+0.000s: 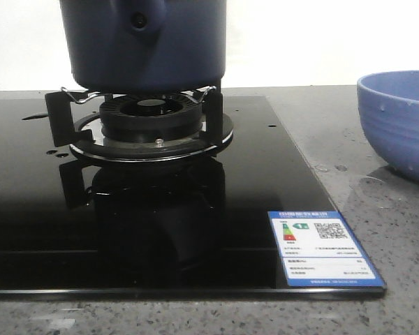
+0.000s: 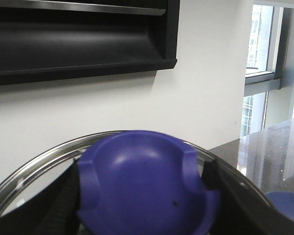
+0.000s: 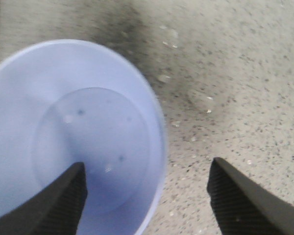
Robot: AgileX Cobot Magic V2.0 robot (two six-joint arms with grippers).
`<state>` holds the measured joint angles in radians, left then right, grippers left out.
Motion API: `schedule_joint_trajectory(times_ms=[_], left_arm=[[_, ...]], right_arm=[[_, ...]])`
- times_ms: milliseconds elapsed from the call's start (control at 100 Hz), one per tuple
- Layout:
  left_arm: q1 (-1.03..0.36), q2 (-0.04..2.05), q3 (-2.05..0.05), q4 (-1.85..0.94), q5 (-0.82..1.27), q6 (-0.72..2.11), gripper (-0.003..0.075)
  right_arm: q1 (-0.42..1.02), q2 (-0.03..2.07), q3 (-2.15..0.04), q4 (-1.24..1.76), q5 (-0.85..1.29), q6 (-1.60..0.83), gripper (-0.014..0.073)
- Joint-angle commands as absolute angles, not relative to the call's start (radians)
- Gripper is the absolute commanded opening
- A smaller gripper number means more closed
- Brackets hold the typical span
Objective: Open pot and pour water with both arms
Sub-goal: 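Grasp the light blue bowl rim with the right gripper and lift it, then tilt the held bowl over the saucepan with the right gripper to pour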
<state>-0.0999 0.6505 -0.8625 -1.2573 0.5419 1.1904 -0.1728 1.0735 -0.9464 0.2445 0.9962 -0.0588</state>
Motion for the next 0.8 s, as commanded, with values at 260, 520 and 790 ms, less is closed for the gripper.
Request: schedule_joint_trajectory(times_ms=[260, 520, 790], left_arm=[[-0.097, 0.648, -0.889, -1.307, 0.474, 1.175, 0.0279], [-0.097, 0.648, -0.889, -1.307, 0.474, 1.175, 0.0279], [-0.097, 0.648, -0.889, -1.318, 0.474, 1.175, 0.0279]], right_arm=[[-0.183, 1.25, -0.965, 0.349, 0.926, -0.057, 0.0381], [-0.183, 1.285, -0.969, 0.415, 0.913, -0.077, 0.0051], [-0.183, 1.253, -1.008, 0.497, 0.977, -0.152, -0.0049]])
